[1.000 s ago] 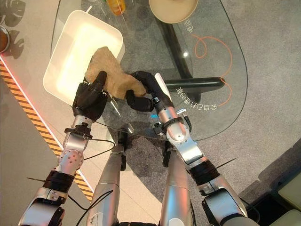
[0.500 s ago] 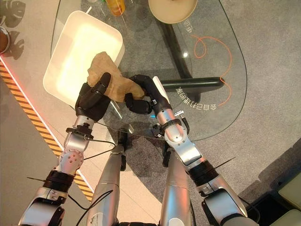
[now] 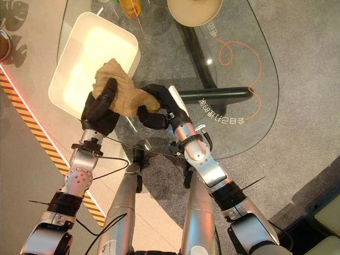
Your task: Wipe the table with a cloth and put it in the basket.
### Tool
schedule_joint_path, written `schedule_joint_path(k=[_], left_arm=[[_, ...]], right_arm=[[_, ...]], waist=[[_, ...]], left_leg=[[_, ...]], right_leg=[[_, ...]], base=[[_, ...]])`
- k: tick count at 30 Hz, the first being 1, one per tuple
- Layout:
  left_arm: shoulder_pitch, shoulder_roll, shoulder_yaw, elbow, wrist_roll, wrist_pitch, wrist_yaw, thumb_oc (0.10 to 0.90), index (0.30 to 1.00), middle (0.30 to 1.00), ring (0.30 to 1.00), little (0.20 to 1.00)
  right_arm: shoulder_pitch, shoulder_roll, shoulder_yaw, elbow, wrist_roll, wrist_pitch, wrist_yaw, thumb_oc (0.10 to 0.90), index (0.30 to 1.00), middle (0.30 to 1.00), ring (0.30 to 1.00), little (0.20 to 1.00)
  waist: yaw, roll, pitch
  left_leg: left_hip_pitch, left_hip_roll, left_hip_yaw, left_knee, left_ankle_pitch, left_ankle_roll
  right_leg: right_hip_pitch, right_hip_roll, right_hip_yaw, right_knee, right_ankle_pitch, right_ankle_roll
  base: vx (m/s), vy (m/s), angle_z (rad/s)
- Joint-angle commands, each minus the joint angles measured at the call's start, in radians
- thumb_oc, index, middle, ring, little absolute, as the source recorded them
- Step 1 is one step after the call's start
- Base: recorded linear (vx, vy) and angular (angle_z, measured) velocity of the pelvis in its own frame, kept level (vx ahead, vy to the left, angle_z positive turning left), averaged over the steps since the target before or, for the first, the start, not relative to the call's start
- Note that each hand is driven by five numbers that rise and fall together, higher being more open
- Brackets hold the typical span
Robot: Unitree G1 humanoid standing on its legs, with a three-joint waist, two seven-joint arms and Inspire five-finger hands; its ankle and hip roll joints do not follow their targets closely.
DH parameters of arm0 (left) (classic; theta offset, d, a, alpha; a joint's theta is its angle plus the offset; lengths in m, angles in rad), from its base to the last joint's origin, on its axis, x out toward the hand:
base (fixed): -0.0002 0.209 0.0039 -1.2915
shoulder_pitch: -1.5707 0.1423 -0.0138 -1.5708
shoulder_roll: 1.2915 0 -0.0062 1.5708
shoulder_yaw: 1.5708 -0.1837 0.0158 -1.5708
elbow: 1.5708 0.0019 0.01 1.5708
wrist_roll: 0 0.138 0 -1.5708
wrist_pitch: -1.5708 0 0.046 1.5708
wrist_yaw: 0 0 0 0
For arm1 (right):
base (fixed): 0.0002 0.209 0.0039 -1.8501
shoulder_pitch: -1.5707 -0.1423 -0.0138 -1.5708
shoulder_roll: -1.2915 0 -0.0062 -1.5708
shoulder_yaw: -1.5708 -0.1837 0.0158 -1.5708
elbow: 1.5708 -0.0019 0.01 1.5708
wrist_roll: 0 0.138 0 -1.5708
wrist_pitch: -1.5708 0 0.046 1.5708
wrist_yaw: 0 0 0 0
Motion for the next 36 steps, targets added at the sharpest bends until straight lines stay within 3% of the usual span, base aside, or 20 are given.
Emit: schedule_joint_path(k=[1,5,16,18,19,26,36], left_arm=[[-0.073,-0.015,0.014,-0.187,0.015,-0.143,-0.053,0.1,0.3,0.3,0.3,0.2],[-0.07,-0.03,0.024,-0.2,0.03,-0.175,-0.031,0.1,0.3,0.3,0.3,0.2],[-0.076,-0.039,0.023,-0.201,0.048,-0.176,-0.02,0.1,0.3,0.3,0.3,0.2],[-0.075,-0.039,0.024,-0.2,0.049,-0.18,-0.021,0.1,0.3,0.3,0.3,0.2],[-0.074,-0.038,0.023,-0.201,0.048,-0.183,-0.02,0.1,0.3,0.3,0.3,0.2],[-0.073,-0.039,0.023,-0.209,0.049,-0.194,-0.008,0.1,0.3,0.3,0.3,0.2],[-0.071,-0.05,0.046,-0.197,0.078,-0.299,0.089,0.1,0.3,0.3,0.3,0.2]], right_arm=[[-0.112,0.064,-0.054,-0.15,0.001,-0.09,-0.02,0.1,0.3,0.3,0.3,0.2],[-0.112,0.069,-0.062,-0.153,-0.002,-0.087,-0.017,0.1,0.3,0.3,0.3,0.2],[-0.119,0.08,-0.064,-0.147,0.0,-0.085,-0.014,0.1,0.3,0.3,0.3,0.2],[-0.116,0.078,-0.067,-0.149,0.011,-0.085,-0.024,0.443,0.594,0.594,0.594,0.543],[-0.114,0.078,-0.067,-0.147,0.013,-0.088,-0.023,0.8,0.9,0.9,0.9,0.9],[-0.112,0.082,-0.07,-0.154,0.017,-0.083,-0.016,0.8,0.9,0.9,0.9,0.9],[-0.112,0.09,-0.073,-0.149,0.015,-0.087,-0.019,0.8,0.9,0.9,0.9,0.9]], waist=[[0.004,-0.016,-0.027],[0.007,-0.018,-0.027],[0.008,-0.02,-0.027],[0.007,-0.02,-0.027],[0.008,-0.02,-0.027],[0.006,-0.02,-0.027],[0.008,-0.02,-0.027]], left_leg=[[0.024,-0.088,0.108,0.076,-0.102,0.121],[0.021,-0.09,0.104,0.076,-0.101,0.12],[0.023,-0.09,0.104,0.073,-0.099,0.118],[0.023,-0.09,0.104,0.074,-0.1,0.118],[0.022,-0.089,0.104,0.075,-0.1,0.118],[0.023,-0.089,0.106,0.071,-0.098,0.117],[0.021,-0.092,0.104,0.07,-0.096,0.118]], right_leg=[[0.061,0.069,0.009,-0.137,0.095,-0.001],[0.06,0.07,0.007,-0.138,0.094,-0.001],[0.063,0.072,0.003,-0.138,0.093,-0.001],[0.063,0.072,0.004,-0.138,0.093,-0.001],[0.062,0.071,0.003,-0.136,0.093,-0.001],[0.064,0.071,0.002,-0.141,0.094,-0.001],[0.06,0.074,0.003,-0.138,0.092,-0.001]], base=[[0.0,0.0,0.0],[0.0,0.0,0.0],[0.0,0.0,0.0],[0.0,0.0,0.0],[0.0,0.0,0.0],[0.0,0.0,0.0],[0.0,0.0,0.0]])
